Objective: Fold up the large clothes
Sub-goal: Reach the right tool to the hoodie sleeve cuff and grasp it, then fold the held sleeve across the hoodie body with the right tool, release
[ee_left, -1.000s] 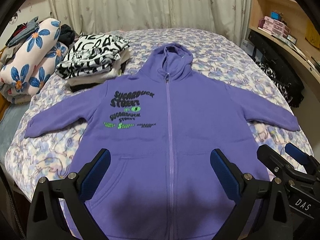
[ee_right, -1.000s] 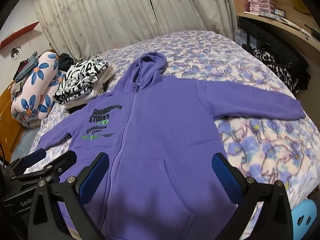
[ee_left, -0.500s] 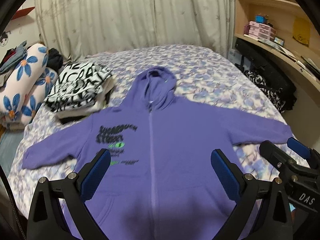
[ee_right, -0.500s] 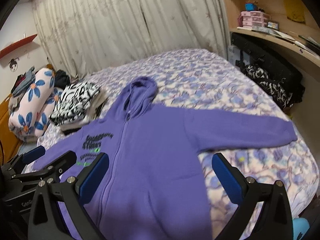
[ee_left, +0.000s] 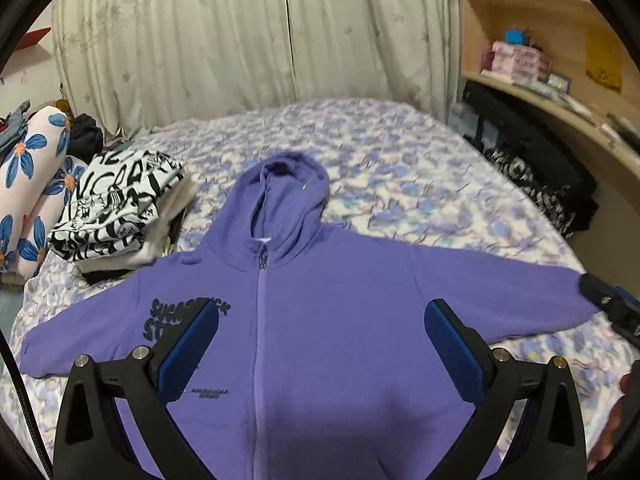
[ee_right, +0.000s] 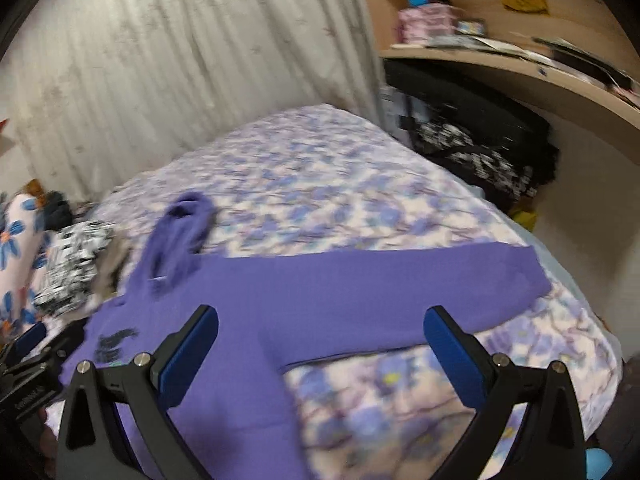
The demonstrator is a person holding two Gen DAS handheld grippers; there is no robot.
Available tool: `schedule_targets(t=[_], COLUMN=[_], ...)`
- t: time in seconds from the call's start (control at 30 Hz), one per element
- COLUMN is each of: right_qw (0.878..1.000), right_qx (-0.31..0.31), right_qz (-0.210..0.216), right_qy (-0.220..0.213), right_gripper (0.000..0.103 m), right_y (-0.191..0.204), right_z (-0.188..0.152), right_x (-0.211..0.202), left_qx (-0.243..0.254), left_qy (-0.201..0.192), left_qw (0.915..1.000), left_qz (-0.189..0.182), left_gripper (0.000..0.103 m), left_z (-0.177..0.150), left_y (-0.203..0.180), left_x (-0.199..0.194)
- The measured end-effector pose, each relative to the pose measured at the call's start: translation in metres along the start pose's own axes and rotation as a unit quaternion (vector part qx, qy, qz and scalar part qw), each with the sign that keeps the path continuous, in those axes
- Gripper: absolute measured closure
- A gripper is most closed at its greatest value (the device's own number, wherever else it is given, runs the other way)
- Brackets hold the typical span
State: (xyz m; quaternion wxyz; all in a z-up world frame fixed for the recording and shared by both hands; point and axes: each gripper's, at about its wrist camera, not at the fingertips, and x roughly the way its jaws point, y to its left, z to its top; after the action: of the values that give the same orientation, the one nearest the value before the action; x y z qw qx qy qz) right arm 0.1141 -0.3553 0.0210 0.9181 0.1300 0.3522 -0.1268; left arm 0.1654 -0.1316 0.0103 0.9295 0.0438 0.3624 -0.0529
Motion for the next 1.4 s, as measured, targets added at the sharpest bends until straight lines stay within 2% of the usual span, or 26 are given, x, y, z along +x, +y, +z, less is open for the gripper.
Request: schedule_targets(t=[0.17,0.37,0.6,0.7,0.9,0.93,1.0,1.03,1.07,1.1,1.2,1.3,1.4], right_qw=[0.998,0.992,0.975,0.966,0.958,0.958,0.958,0.959,0.959,0.960,0.975,0.988,0.993], right_qx=[0.038,0.089,0.179,0.220,0.262,0.264,0.258,0.251,0.252,0.258,0.216,0.151,0.060], right_qz=[-0.033,-0.074,-0.080,-0.068,-0.059,-0.066,-0.091,-0.095,-0.086,-0.065,-0.051,0.018,0.084], right_qy=[0.028,0.058,0.101,0.120,0.096,0.094,0.091,0.095,0.094,0.083,0.020,-0.040,-0.059], right_gripper=[0.000,0.000,0.000,0.000,0.000,0.003,0.027,0.057,0.082,0.091,0.092,0.092,0.092], right_y=[-0.044,-0.094,-0.152,-0.172,-0.190,-0.192,-0.192,-0.191,-0.190,-0.188,-0.156,-0.099,-0.025], right_z=[0.000,-0.009,-0.029,-0.038,-0.032,-0.031,-0.024,-0.020,-0.016,-0.012,0.009,0.028,0.035], right_x=[0.040,0.077,0.110,0.121,0.135,0.138,0.142,0.144,0.144,0.139,0.107,0.070,0.045], left_qx=[-0.011,-0.003,-0.013,-0.015,-0.010,-0.010,-0.010,-0.011,-0.012,-0.013,-0.023,-0.045,-0.064], left_qy=[0.030,0.054,0.084,0.095,0.097,0.095,0.091,0.088,0.086,0.083,0.071,0.058,0.049], left_qw=[0.9995,0.9985,0.9964,0.9954,0.9953,0.9954,0.9958,0.9960,0.9962,0.9964,0.9971,0.9972,0.9964], left_qz=[0.001,0.009,0.005,0.004,0.002,0.003,0.005,0.006,0.007,0.008,0.013,0.018,0.025], left_gripper=[0.001,0.001,0.001,0.001,0.001,0.001,0.001,0.001,0.001,0.001,0.001,0.001,0.001], left_z=[-0.006,-0.023,-0.040,-0.046,-0.051,-0.051,-0.051,-0.051,-0.051,-0.051,-0.054,-0.057,-0.061], left_y=[-0.009,-0.021,-0.027,-0.029,-0.029,-0.028,-0.025,-0.022,-0.019,-0.016,0.001,0.023,0.049], left_x=[0.051,0.087,0.115,0.121,0.122,0.120,0.116,0.113,0.110,0.107,0.093,0.076,0.060])
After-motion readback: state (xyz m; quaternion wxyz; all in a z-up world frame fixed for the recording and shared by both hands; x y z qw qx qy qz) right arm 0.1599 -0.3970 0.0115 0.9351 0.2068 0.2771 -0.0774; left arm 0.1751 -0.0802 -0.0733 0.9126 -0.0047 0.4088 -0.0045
